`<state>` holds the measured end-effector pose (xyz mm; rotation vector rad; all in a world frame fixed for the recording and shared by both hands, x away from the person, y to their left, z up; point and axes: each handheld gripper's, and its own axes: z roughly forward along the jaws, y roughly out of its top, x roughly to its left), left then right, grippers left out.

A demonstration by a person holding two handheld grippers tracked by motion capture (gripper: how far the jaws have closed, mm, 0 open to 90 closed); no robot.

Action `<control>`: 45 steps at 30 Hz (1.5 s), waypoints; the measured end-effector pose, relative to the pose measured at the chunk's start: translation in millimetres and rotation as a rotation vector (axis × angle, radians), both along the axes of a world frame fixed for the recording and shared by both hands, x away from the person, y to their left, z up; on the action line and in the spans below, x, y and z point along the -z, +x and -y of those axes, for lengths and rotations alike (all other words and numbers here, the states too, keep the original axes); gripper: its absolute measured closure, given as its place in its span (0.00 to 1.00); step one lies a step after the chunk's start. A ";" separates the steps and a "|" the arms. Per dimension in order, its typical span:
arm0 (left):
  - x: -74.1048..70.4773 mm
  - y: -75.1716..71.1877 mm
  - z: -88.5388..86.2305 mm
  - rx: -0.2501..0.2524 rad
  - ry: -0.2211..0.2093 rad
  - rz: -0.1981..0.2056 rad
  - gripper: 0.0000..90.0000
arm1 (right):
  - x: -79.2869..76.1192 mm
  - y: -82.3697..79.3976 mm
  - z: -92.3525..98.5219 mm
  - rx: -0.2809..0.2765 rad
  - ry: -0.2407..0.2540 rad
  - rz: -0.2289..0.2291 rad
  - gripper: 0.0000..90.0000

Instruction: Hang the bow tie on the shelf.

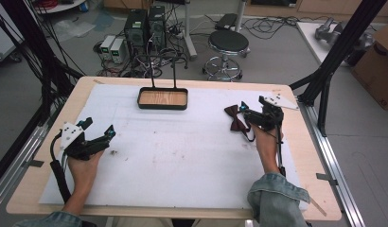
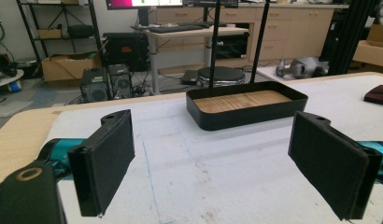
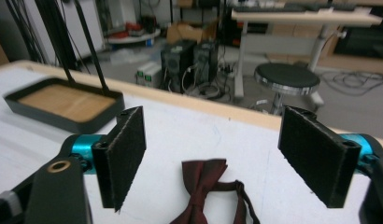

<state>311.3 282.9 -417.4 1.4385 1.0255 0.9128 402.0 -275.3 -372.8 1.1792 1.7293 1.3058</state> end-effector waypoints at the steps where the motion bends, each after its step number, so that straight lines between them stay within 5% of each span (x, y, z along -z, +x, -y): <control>1: 0.1 0.1 0.0 0.000 -0.001 0.000 0.16 | 3.5 5.5 -1.3 -0.006 -0.001 -0.016 0.28; 11: 0.5 0.3 -1.7 0.001 -0.004 -0.002 0.16 | 38.0 49.0 -16.3 -0.020 -0.059 -0.179 0.42; 22: 0.4 0.4 -2.3 0.008 -0.010 0.000 0.16 | 60.4 58.8 -23.4 -0.023 -0.111 -0.302 0.60; 34: 0.3 0.2 -2.8 0.004 -0.010 -0.001 0.16 | 70.5 63.2 -21.8 -0.037 -0.118 -0.392 0.73; 45: 0.5 0.3 -2.5 0.004 -0.011 -0.002 0.16 | 62.7 60.1 -19.7 -0.038 -0.066 -0.395 0.86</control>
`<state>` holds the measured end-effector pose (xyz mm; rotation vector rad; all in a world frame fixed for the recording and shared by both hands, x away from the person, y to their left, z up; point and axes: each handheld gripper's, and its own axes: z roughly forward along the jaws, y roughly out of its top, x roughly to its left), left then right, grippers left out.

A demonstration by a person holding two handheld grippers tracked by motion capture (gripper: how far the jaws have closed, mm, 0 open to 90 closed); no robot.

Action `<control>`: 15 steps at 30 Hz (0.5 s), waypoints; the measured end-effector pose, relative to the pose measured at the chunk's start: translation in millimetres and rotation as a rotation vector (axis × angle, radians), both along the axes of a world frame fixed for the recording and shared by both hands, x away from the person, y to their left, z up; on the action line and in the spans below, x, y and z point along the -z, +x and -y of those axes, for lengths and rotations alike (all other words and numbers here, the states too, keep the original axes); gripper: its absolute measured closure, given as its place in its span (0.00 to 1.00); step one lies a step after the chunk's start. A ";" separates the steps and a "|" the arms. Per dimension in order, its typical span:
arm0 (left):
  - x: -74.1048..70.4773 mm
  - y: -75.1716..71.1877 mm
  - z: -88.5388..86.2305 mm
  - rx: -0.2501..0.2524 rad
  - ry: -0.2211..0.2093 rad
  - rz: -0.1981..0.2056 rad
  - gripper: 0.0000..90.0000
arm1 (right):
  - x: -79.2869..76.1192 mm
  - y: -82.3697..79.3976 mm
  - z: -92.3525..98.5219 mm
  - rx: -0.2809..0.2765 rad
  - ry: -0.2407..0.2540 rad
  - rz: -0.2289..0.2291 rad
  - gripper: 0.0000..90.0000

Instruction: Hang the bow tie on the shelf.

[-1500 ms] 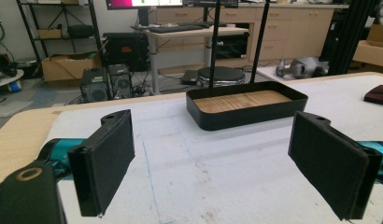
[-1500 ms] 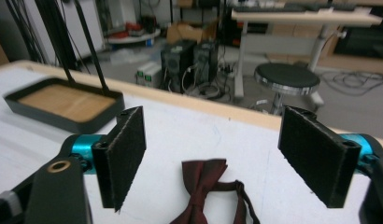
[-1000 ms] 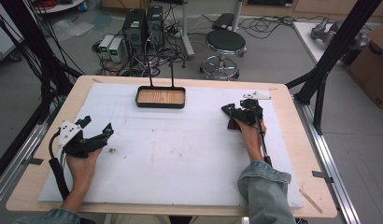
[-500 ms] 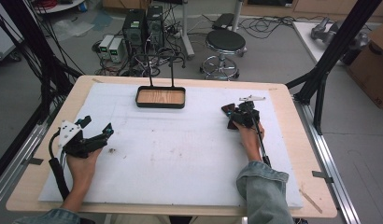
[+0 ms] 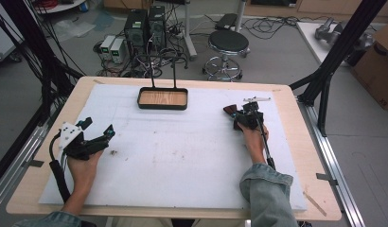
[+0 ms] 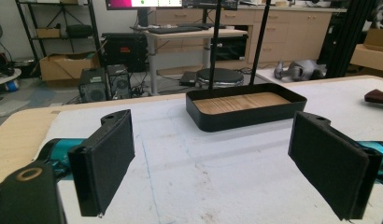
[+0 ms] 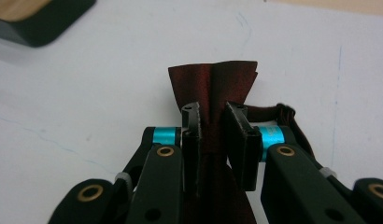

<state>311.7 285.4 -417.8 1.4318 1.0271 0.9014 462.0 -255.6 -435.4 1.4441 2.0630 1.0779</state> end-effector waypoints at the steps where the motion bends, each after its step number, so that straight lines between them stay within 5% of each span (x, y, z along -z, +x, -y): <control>1: 0.0 0.1 0.2 0.001 -0.001 0.000 0.16 | -2.2 -1.0 -0.1 -0.003 0.008 0.009 0.86; 15: 0.0 0.1 0.1 -0.001 -0.005 -0.001 0.16 | -59.0 -23.6 -25.0 -0.129 0.034 0.160 0.86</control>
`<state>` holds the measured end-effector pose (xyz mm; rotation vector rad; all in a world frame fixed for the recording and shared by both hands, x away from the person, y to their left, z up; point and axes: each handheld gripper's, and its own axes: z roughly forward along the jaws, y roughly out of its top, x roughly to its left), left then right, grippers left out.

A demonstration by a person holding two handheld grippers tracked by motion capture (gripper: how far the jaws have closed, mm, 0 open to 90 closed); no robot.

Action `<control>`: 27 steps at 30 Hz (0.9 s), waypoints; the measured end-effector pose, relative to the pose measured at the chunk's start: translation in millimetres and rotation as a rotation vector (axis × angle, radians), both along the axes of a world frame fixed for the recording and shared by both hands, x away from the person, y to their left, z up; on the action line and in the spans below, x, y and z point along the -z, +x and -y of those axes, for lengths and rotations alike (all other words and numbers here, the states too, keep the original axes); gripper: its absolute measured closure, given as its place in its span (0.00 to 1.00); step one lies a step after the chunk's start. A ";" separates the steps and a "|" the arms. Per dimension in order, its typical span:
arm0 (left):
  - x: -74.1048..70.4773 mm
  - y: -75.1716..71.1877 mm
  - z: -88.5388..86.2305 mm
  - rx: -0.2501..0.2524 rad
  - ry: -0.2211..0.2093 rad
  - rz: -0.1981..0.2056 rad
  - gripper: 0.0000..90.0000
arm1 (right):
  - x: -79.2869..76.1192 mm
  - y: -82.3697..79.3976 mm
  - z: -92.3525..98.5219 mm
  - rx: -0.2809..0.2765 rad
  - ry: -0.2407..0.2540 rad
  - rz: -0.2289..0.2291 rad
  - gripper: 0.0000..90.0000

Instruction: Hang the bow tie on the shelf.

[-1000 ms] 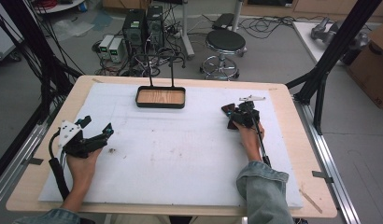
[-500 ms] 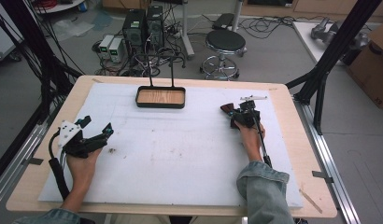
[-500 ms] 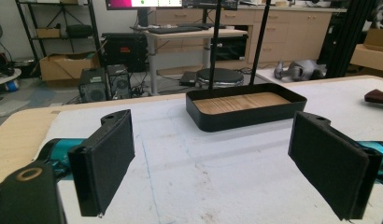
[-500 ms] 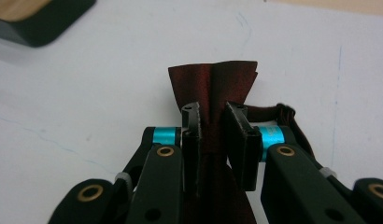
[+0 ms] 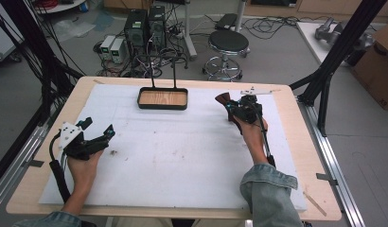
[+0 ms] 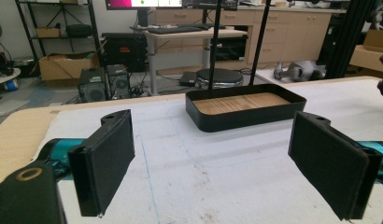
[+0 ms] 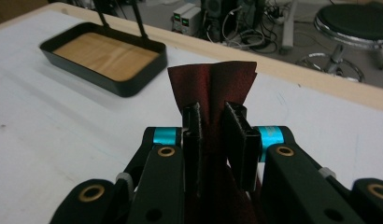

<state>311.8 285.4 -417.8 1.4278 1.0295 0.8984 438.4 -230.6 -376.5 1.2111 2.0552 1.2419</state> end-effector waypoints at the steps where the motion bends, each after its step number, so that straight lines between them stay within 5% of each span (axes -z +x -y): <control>1: -0.1 -0.1 -0.1 0.000 0.001 0.001 0.16 | -4.1 -0.8 -3.1 -0.009 -0.001 0.009 0.86; 18: 0.3 0.5 -0.5 -0.002 -0.006 0.000 0.16 | -50.0 -8.4 -53.1 -0.169 0.015 0.172 0.86; 27: 0.3 0.5 0.0 0.003 -0.004 0.000 0.16 | -65.4 1.3 -75.0 -0.216 0.020 0.207 0.86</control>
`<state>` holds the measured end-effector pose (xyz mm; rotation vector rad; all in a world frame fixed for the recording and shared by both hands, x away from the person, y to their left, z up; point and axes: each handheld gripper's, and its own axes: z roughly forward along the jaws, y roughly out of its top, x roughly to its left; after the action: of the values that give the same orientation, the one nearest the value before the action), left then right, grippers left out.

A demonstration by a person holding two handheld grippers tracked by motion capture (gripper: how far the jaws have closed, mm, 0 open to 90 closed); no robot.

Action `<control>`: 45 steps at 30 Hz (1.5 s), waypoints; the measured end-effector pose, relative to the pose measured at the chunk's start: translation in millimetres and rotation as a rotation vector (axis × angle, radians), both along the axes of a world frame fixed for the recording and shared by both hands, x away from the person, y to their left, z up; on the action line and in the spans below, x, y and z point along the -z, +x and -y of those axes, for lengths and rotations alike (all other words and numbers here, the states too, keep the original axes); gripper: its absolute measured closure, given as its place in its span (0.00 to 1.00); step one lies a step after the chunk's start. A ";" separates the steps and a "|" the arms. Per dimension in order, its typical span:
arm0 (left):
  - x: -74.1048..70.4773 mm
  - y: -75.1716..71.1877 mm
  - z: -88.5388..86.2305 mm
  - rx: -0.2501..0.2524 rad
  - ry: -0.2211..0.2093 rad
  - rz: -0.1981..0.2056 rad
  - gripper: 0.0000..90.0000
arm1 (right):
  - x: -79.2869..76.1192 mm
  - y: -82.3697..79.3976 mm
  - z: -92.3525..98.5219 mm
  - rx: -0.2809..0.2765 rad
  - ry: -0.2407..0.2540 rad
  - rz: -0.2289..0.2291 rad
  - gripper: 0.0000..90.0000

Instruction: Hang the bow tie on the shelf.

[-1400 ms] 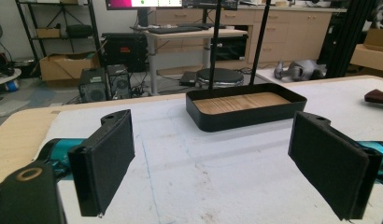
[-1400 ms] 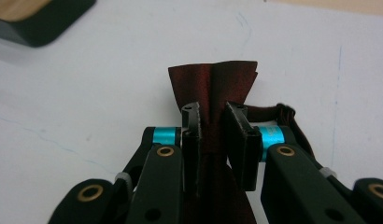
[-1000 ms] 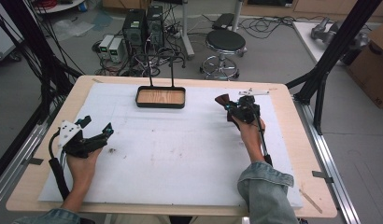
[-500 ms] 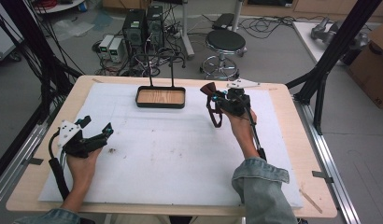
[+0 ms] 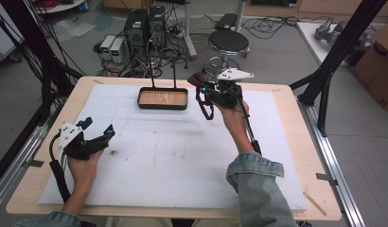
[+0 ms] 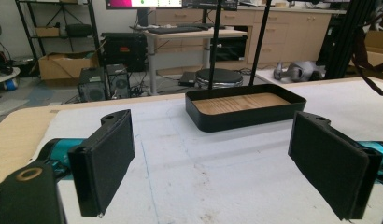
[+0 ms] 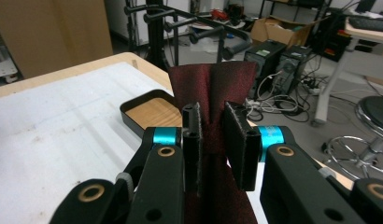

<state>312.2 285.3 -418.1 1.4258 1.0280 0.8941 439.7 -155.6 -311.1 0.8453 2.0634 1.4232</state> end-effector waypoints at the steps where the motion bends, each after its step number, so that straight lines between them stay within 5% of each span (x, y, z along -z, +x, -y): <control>1: 0.0 0.0 0.0 0.000 0.000 0.000 0.16 | -1.1 1.6 -2.1 -0.004 0.001 0.000 0.86; 24: 0.5 0.8 -1.1 -0.006 -0.013 0.000 0.16 | -18.7 36.7 -40.1 -0.054 0.001 0.027 0.86; 45: 0.7 0.8 -2.0 -0.001 -0.020 -0.008 0.16 | -17.3 59.4 -45.6 -0.055 0.080 0.046 0.86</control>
<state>313.0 287.3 -418.8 1.4132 1.0411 0.8779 499.1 -110.0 -293.7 0.7852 2.0213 1.5495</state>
